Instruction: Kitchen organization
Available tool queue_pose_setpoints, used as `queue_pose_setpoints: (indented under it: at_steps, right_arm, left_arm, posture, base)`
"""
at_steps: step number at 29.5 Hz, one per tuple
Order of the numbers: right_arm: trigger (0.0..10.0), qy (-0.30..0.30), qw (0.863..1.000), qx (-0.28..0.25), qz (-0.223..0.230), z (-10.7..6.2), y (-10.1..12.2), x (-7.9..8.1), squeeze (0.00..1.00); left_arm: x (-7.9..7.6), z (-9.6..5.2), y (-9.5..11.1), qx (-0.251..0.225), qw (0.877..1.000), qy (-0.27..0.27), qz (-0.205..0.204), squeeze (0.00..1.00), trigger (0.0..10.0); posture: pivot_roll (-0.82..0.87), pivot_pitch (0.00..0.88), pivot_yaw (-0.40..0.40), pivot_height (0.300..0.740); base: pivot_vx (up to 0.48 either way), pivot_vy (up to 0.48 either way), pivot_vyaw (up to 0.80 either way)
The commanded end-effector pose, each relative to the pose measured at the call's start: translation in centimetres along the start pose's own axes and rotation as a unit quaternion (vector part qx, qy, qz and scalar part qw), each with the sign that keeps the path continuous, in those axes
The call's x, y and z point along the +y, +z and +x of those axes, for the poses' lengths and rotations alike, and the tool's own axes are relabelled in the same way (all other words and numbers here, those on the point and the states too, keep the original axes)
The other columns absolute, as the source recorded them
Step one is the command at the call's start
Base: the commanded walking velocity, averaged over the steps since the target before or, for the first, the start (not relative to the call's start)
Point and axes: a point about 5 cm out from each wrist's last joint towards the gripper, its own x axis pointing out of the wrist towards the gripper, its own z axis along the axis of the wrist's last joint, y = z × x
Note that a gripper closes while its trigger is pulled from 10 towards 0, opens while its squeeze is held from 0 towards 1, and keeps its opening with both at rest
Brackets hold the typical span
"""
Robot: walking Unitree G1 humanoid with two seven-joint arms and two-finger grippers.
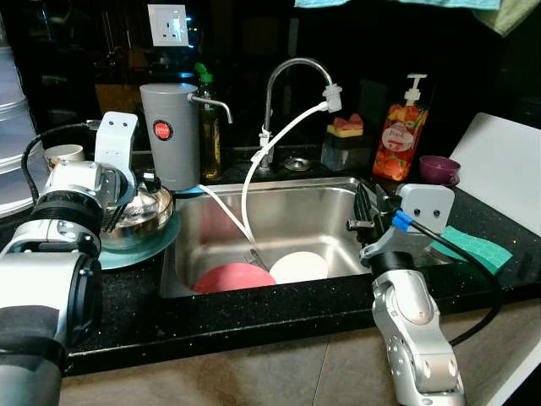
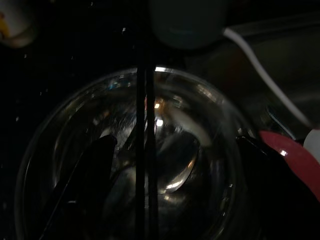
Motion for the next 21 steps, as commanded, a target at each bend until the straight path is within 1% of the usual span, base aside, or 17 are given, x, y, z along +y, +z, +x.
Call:
queue_pose_setpoints:
  at_steps: [1, 2, 4, 6, 9, 10, 11, 12, 13, 14, 15, 16, 20, 21]
  right_arm:
    - [10.0, 0.002, 1.0, 0.0, -0.003, 0.0, -0.1, 0.2, 0.0]
    - [10.0, 0.003, 1.0, 0.0, -0.003, -0.1, -0.1, 0.3, 0.0]
    - [10.0, 0.003, 1.0, 0.0, -0.003, -0.1, -0.1, 0.4, 0.0]
    - [10.0, 0.001, 1.0, 0.0, -0.004, -0.2, -0.1, 0.3, 0.0]
    - [10.0, 0.0, 1.0, 0.0, -0.005, -0.2, -0.1, 0.2, 0.0]
    - [10.0, 0.0, 1.0, -0.001, -0.006, -0.2, 0.0, 0.1, 0.0]
    - [10.0, 0.0, 1.0, -0.001, -0.006, -0.2, 0.0, 0.1, 0.0]
    - [10.0, 0.001, 1.0, -0.001, -0.008, -0.3, 0.0, 0.1, 0.0]
    - [10.0, 0.001, 1.0, -0.001, -0.008, -0.3, 0.0, 0.1, 0.0]
    - [10.0, 0.003, 1.0, -0.001, -0.009, -0.2, 0.1, 0.1, 0.0]
    - [10.0, 0.005, 1.0, -0.002, -0.009, -0.2, 0.1, 0.1, 0.0]
    - [10.0, 0.006, 1.0, -0.002, -0.009, -0.2, 0.1, 0.1, 0.0]
    - [10.0, 0.009, 1.0, -0.001, -0.009, -0.1, 0.0, 0.2, 0.0]
    - [10.0, 0.009, 1.0, -0.001, -0.009, -0.1, 0.0, 0.2, 0.0]
  left_arm:
    - [0.0, -0.1, -0.4, 0.012, 1.0, 0.002, -0.002, 0.0, 10.0]
    - [-0.1, -0.2, -0.6, 0.012, 1.0, 0.003, -0.007, 0.0, 10.0]
    - [-0.3, -0.4, -0.8, 0.006, 1.0, 0.006, -0.005, 0.0, 10.0]
    - [-0.9, -1.0, -0.9, -0.026, 1.0, 0.009, -0.004, 0.0, 10.0]
    - [-1.2, -1.2, -1.0, -0.034, 0.999, 0.01, -0.005, 0.0, 10.0]
    - [-1.4, -1.5, -0.8, -0.069, 0.997, 0.018, 0.013, 0.0, 10.0]
    - [-1.4, -1.5, -0.8, -0.069, 0.997, 0.018, 0.013, 0.0, 10.0]
    - [-1.6, -2.0, -0.4, -0.114, 0.993, 0.026, 0.028, 0.0, 10.0]
    - [-1.6, -2.0, -0.4, -0.114, 0.993, 0.026, 0.028, 0.0, 10.0]
    - [-2.0, -2.5, -0.1, -0.149, 0.988, 0.025, 0.04, 0.0, 10.0]
    - [-2.3, -2.8, -0.2, -0.164, 0.985, 0.029, 0.049, 0.0, 10.0]
    - [-2.4, -3.0, -0.4, -0.166, 0.984, 0.03, 0.051, 0.0, 10.0]
    - [-2.2, -2.8, -1.6, -0.109, 0.993, 0.025, 0.024, 0.0, 10.0]
    - [-2.2, -2.8, -1.6, -0.109, 0.993, 0.025, 0.024, 0.0, 10.0]
  posture:
    - [0.17, 0.0, 0.008, 0.74]
    - [0.16, 0.0, 0.013, 0.74]
    - [0.16, 0.0, 0.014, 0.74]
    - [0.15, 0.0, 0.013, 0.74]
    - [0.15, 0.0, 0.009, 0.74]
    - [0.15, 0.0, 0.006, 0.74]
    - [0.15, 0.0, 0.006, 0.74]
    - [0.14, 0.0, 0.003, 0.74]
    - [0.14, 0.0, 0.003, 0.74]
    - [0.14, 0.0, -0.001, 0.74]
    - [0.14, 0.0, -0.001, 0.74]
    - [0.14, 0.0, -0.001, 0.74]
    - [0.15, 0.0, -0.007, 0.74]
    - [0.15, 0.0, -0.007, 0.74]
  base:
    - [0.0, 0.0, 0.0]
    - [0.0, 0.0, 0.0]
    - [0.0, 0.0, 0.0]
    - [0.0, 0.0, 0.0]
    - [0.0, 0.0, 0.0]
    - [0.0, 0.0, 0.0]
    - [0.0, 0.0, 0.0]
    - [0.0, 0.0, 0.0]
    - [0.0, 0.0, 0.0]
    - [0.0, 0.0, 0.0]
    - [0.0, 0.0, 0.0]
    - [0.0, 0.0, 0.0]
    - [0.0, 0.0, 0.0]
    - [0.0, 0.0, 0.0]
